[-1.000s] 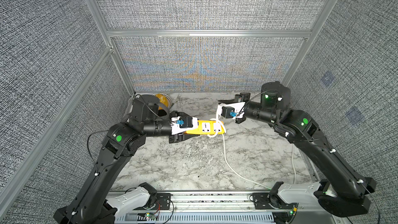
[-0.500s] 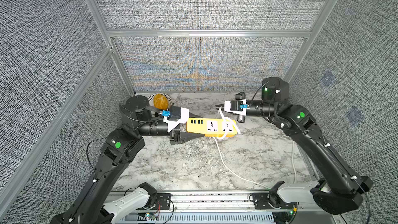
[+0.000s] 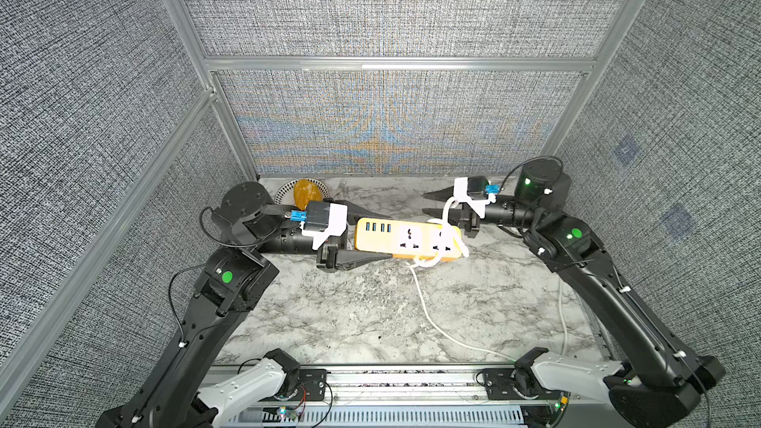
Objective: Wrap the cord around the power strip
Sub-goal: Wrap the power cord around the power strip.
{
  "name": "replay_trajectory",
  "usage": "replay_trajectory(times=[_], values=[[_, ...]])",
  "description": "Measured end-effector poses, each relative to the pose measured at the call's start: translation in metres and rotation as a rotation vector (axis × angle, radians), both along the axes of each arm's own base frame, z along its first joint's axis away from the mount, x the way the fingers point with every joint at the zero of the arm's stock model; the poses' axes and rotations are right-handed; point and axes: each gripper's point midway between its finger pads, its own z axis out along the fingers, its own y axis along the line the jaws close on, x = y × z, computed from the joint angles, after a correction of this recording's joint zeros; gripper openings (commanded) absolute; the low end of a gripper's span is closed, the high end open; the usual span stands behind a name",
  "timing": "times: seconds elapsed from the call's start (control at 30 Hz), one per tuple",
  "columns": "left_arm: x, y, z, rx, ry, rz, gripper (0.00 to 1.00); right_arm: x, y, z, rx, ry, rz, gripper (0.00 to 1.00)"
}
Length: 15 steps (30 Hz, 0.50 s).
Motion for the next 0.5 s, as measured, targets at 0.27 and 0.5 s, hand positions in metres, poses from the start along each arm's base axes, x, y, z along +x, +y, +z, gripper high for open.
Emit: replay_trajectory(times=[0.27, 0.5], values=[[0.005, -0.006, -0.002, -0.027, 0.033, -0.019, 0.0, -0.001, -0.003, 0.002, 0.041, 0.057, 0.024, 0.26], [-0.001, -0.017, 0.01, -0.047, 0.094, -0.093, 0.0, 0.013, 0.014, -0.01, 0.075, 0.128, 0.109, 0.2]])
